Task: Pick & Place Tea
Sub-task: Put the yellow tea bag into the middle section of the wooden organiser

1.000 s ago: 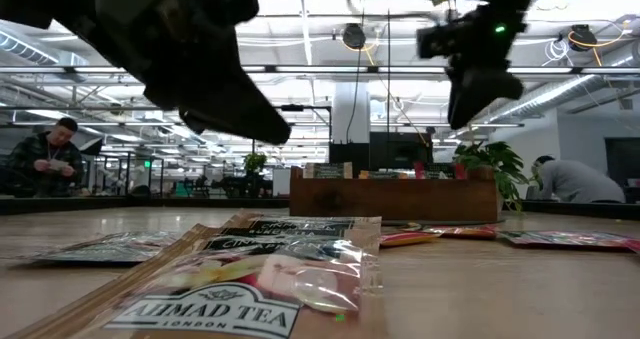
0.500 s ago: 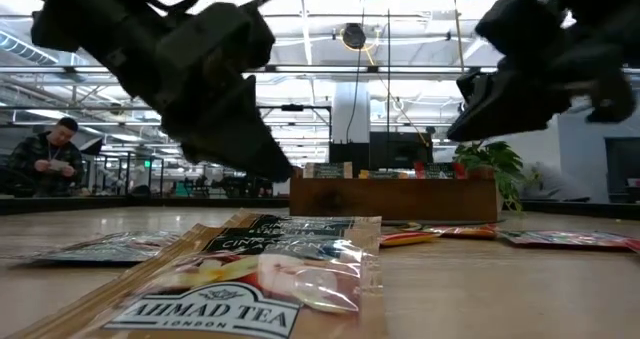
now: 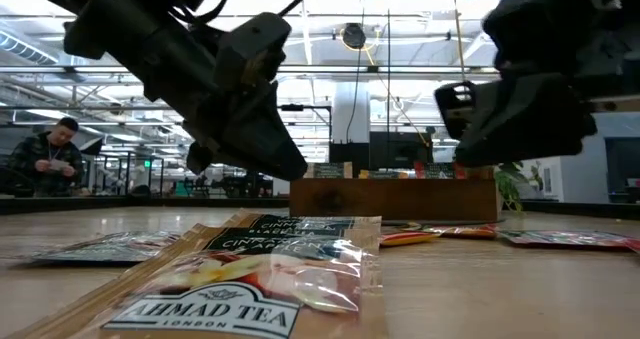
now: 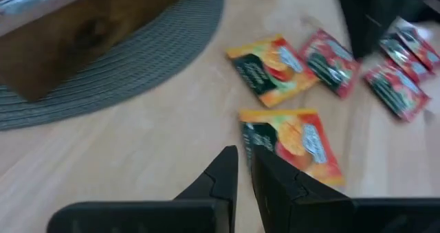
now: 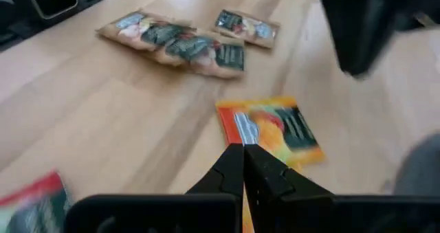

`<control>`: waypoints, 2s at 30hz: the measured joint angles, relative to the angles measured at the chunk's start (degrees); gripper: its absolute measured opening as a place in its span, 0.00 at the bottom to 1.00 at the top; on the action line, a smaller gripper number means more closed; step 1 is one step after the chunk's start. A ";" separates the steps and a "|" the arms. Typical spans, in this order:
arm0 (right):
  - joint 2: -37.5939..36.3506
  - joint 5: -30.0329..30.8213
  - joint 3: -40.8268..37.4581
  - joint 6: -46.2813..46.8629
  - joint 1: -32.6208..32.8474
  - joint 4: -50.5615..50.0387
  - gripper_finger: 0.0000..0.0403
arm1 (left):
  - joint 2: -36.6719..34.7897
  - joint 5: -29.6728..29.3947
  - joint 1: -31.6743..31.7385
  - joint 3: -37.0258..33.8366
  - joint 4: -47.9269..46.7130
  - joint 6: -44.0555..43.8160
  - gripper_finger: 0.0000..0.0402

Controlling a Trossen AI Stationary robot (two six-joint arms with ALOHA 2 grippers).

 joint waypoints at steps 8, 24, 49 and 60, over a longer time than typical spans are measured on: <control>10.82 0.16 13.96 -0.43 2.41 -8.36 0.00 | 0.90 1.47 -1.23 0.08 0.37 0.12 0.12; 15.77 4.74 16.57 2.73 0.18 -14.51 0.00 | 2.99 2.33 -1.05 0.09 2.79 2.67 0.12; 11.26 6.61 15.76 1.32 2.90 -12.49 0.00 | 3.02 2.59 1.16 0.07 5.91 4.81 0.44; 14.28 8.96 15.60 2.14 0.73 -14.56 0.00 | 6.23 5.57 2.04 0.02 7.56 2.47 0.44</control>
